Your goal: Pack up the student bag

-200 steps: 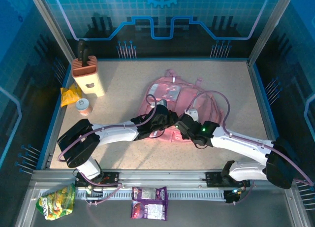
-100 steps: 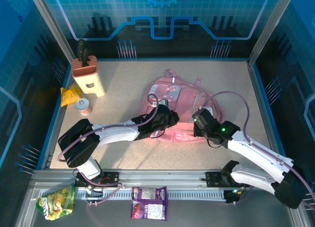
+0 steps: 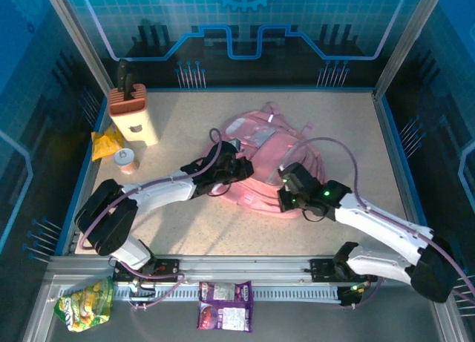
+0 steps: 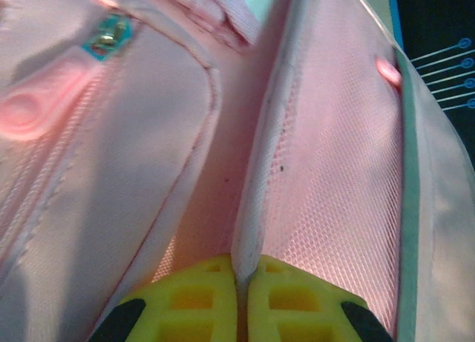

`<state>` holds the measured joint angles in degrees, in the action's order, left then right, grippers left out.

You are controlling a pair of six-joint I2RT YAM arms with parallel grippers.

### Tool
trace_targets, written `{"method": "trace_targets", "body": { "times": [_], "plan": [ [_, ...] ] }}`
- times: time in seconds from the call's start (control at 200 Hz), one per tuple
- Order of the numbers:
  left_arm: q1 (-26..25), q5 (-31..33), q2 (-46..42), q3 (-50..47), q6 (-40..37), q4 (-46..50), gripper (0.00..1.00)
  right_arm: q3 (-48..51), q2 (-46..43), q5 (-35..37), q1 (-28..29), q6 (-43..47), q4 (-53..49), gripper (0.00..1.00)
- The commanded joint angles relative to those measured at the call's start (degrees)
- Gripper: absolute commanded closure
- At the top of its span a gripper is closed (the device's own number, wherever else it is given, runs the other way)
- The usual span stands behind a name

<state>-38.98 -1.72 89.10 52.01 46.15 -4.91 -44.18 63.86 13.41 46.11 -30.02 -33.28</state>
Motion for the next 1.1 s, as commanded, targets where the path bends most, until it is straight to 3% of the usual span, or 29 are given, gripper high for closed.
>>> {"method": "trace_targets", "body": {
  "times": [0.0,0.13,0.275,0.445,0.56,0.675,0.78,1.091],
  "plan": [
    [6.2,3.5,-1.6,1.8,-6.1,2.0,0.96,-4.0,5.4,-3.5,5.6,-3.2,1.0,1.00],
    [9.5,2.5,-2.1,3.7,-8.7,5.3,0.90,-9.0,12.9,-4.8,8.3,-7.1,8.3,1.00],
    [9.6,4.1,-7.5,3.0,-10.4,10.5,0.63,-11.1,16.7,-4.6,8.5,-7.1,10.2,1.00],
    [9.5,3.2,-18.1,-5.3,-2.5,11.4,0.48,-8.7,15.3,-5.3,8.6,-6.4,10.7,1.00],
    [7.8,4.8,-25.3,-13.6,9.5,9.0,0.44,-6.6,14.1,-6.2,8.7,-7.0,11.3,1.00],
    [0.0,13.3,-29.7,-19.2,17.3,5.0,0.40,-5.2,13.1,-5.3,9.0,-7.0,11.4,1.00],
    [-4.3,15.7,-28.8,-21.1,24.2,2.1,0.39,-5.2,13.1,-4.9,9.1,-6.5,10.9,1.00],
    [-10.6,20.8,-17.5,-16.2,28.2,-8.7,0.43,-5.8,11.9,-4.6,9.4,-4.7,10.7,1.00]
  ]
}}
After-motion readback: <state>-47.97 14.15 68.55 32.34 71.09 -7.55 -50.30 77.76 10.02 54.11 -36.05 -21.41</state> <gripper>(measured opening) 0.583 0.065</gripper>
